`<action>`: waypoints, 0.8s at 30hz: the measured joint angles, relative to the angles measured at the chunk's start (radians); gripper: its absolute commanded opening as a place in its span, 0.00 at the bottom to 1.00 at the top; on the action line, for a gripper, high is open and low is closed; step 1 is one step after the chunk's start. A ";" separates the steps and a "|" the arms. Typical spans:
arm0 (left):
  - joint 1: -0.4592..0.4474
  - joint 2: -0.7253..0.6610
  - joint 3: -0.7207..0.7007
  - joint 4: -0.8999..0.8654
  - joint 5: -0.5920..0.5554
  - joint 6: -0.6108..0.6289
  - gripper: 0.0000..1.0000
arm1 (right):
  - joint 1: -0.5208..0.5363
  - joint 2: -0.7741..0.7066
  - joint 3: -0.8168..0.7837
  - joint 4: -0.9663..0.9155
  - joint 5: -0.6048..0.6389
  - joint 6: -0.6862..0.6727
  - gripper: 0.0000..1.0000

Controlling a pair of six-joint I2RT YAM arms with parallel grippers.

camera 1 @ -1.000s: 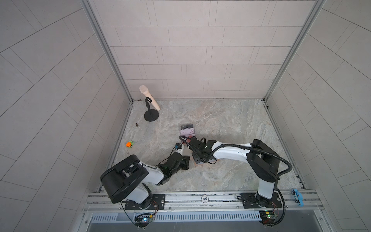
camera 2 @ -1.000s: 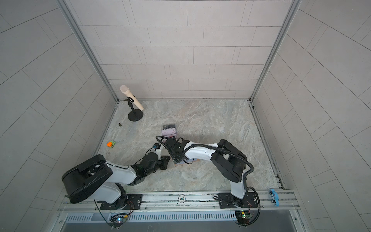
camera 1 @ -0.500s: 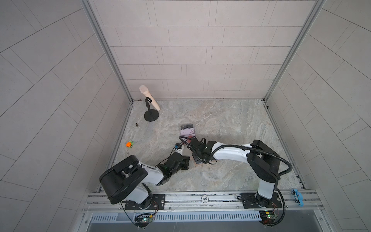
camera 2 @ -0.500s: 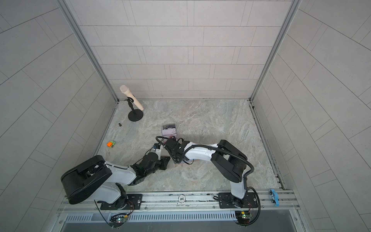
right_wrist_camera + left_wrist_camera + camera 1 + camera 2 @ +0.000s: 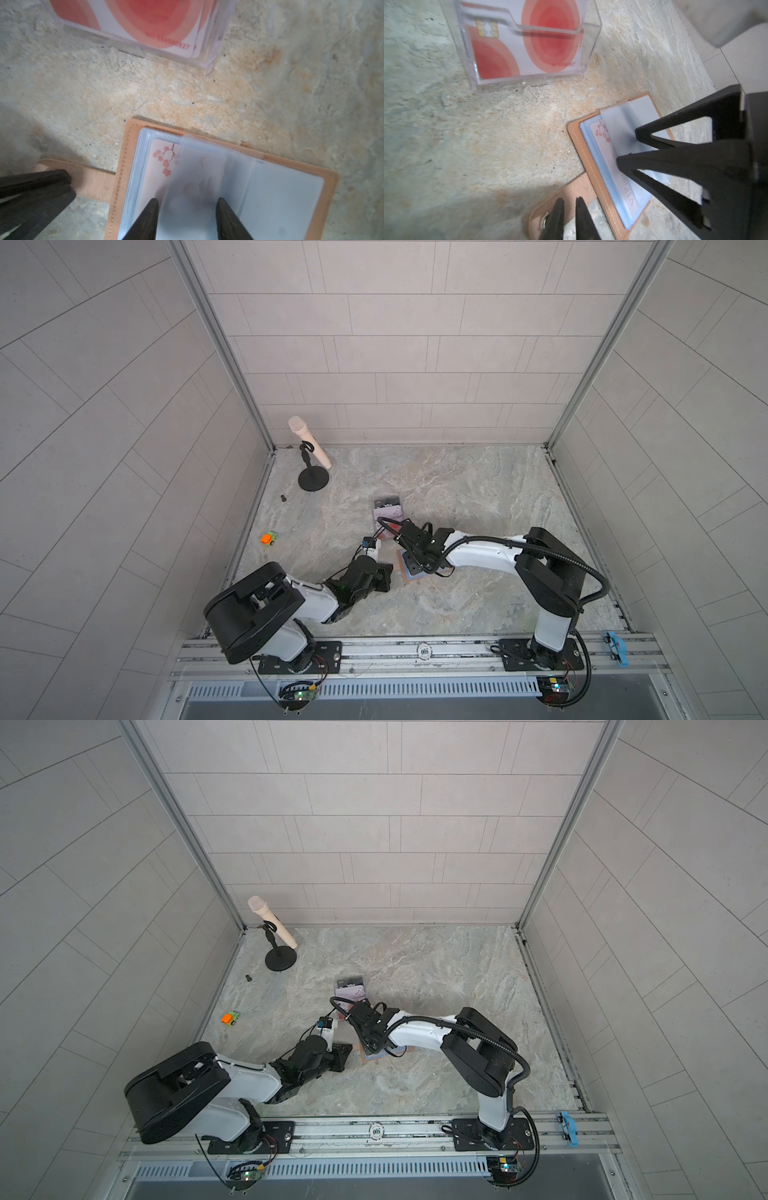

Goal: Take the credit cards out of the card holder
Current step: Flip over the card slot in the card holder.

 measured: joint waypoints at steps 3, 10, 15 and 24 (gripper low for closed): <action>0.000 0.000 0.001 -0.002 0.000 0.001 0.18 | -0.003 0.000 0.000 -0.004 0.013 0.000 0.47; 0.000 -0.004 0.006 -0.015 0.000 0.009 0.17 | -0.005 0.001 0.004 -0.043 0.074 -0.002 0.47; 0.000 -0.005 0.007 -0.018 0.000 0.011 0.17 | -0.010 0.006 0.011 -0.095 0.142 -0.002 0.48; 0.000 -0.006 0.008 -0.022 -0.002 0.017 0.17 | -0.010 0.006 0.021 -0.154 0.194 0.000 0.48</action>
